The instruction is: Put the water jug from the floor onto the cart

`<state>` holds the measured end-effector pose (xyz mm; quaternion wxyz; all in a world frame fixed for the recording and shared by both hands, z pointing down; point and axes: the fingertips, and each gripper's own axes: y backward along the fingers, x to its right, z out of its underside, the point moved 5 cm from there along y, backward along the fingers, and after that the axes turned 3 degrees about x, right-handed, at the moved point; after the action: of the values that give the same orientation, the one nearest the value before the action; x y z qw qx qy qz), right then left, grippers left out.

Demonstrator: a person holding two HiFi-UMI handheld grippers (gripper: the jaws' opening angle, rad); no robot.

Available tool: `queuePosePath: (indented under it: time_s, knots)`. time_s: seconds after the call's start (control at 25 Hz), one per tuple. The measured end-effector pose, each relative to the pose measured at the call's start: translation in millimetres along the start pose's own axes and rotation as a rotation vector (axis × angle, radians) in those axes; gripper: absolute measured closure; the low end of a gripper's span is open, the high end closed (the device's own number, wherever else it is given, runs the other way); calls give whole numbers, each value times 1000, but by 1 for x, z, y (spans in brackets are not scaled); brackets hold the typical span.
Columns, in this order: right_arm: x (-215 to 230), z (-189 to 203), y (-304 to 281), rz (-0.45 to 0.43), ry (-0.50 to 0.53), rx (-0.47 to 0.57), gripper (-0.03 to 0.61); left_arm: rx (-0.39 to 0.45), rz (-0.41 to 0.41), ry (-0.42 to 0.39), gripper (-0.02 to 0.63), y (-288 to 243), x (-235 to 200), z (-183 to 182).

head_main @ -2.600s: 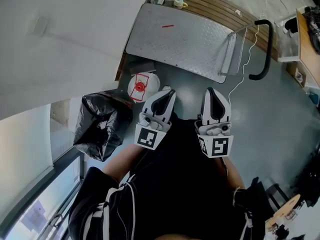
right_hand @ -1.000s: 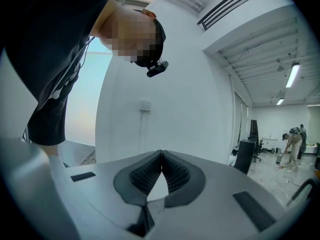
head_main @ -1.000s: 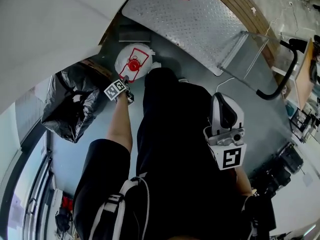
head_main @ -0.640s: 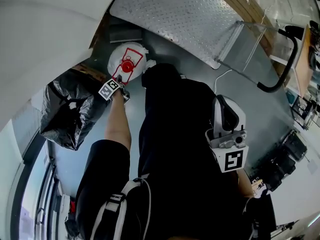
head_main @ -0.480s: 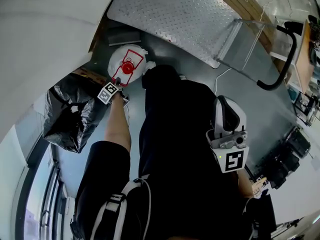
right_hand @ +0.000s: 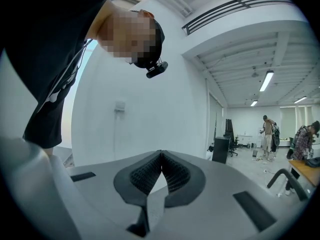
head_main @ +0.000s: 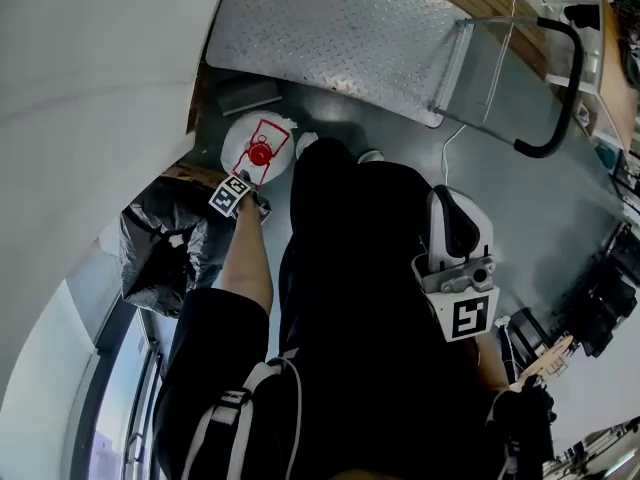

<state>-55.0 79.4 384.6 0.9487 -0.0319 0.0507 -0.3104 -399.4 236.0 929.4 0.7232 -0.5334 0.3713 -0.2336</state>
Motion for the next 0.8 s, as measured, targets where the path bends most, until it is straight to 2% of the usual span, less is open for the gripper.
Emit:
queuePosePath:
  time_s: [0.28, 0.44, 0.64, 0.8]
  knots:
    - [20, -28, -3, 74, -79, 25, 565, -76, -14, -157, 529, 46, 47, -30]
    - [39, -47, 6, 107, -132, 78, 565, -129, -45, -252, 526, 80, 73, -31]
    - [63, -53, 16, 87, -178, 159, 565, -115, -17, -446, 525, 115, 123, -34]
    - [90, -53, 23, 58, -197, 194, 565, -95, 12, -507, 525, 130, 165, -21]
